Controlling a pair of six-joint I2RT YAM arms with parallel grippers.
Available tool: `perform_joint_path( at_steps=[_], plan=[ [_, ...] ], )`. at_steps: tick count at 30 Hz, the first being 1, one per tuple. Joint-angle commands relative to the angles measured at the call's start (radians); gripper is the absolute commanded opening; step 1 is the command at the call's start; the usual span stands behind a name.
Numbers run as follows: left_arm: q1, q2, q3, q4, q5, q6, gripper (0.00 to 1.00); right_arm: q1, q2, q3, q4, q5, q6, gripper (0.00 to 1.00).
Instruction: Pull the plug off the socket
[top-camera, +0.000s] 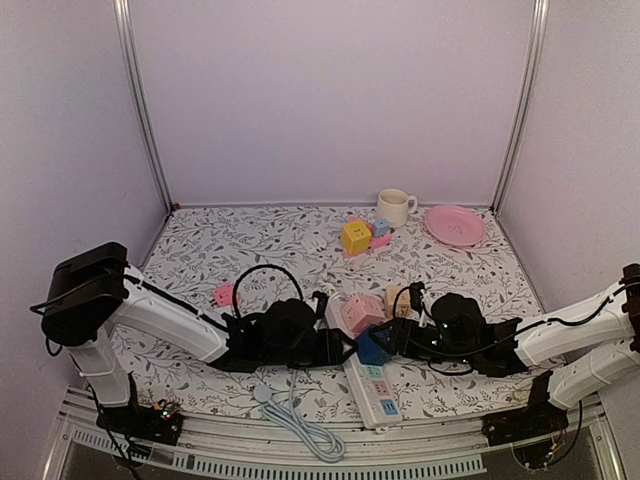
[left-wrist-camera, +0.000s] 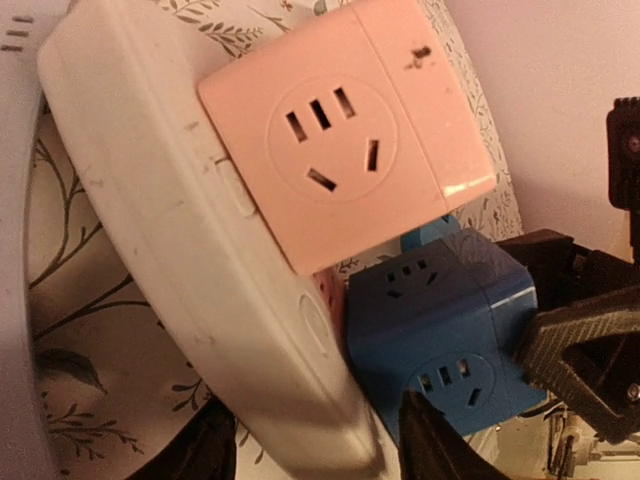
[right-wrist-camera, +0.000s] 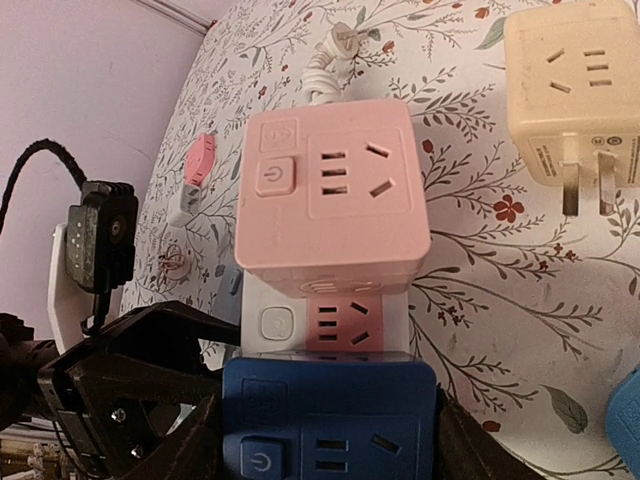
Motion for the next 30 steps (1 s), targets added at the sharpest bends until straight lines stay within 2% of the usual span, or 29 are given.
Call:
perform_joint_path(
  at_steps=[1, 5, 8, 12, 13, 15, 18, 22, 25, 30],
  plan=[
    [0.027, 0.019, -0.018, 0.103, 0.02, -0.073, 0.53, 0.007, -0.018, 0.023, 0.083, 0.008, -0.01, 0.04],
    [0.034, 0.045, -0.014, 0.143, 0.046, -0.091, 0.42, 0.006, -0.009, 0.035, 0.074, -0.002, -0.018, 0.04],
    [0.035, 0.058, -0.008, 0.156, 0.054, -0.097, 0.25, 0.007, -0.005, 0.044, 0.053, -0.006, -0.03, 0.07],
    [0.036, 0.058, -0.006, 0.16, 0.055, -0.091, 0.05, 0.007, -0.006, 0.06, 0.011, -0.006, -0.054, 0.17],
    [0.035, 0.054, -0.007, 0.162, 0.053, -0.087, 0.01, 0.007, -0.006, 0.065, -0.003, -0.007, -0.06, 0.24],
    [0.035, 0.046, -0.011, 0.17, 0.049, -0.078, 0.0, 0.007, -0.009, 0.072, -0.034, -0.004, -0.073, 0.34],
    [0.03, 0.03, -0.016, 0.175, 0.038, -0.06, 0.0, 0.007, -0.011, 0.073, -0.049, -0.012, -0.077, 0.53],
    [0.016, 0.005, -0.02, 0.186, 0.017, -0.026, 0.0, 0.007, -0.002, 0.074, -0.062, -0.021, -0.081, 0.7],
    [0.003, -0.018, -0.023, 0.189, -0.006, -0.007, 0.0, 0.007, 0.011, 0.077, -0.069, -0.025, -0.077, 0.78],
    [-0.007, -0.049, -0.022, 0.171, -0.035, 0.023, 0.0, 0.007, 0.04, 0.097, -0.072, -0.057, -0.086, 0.82]
  ],
)
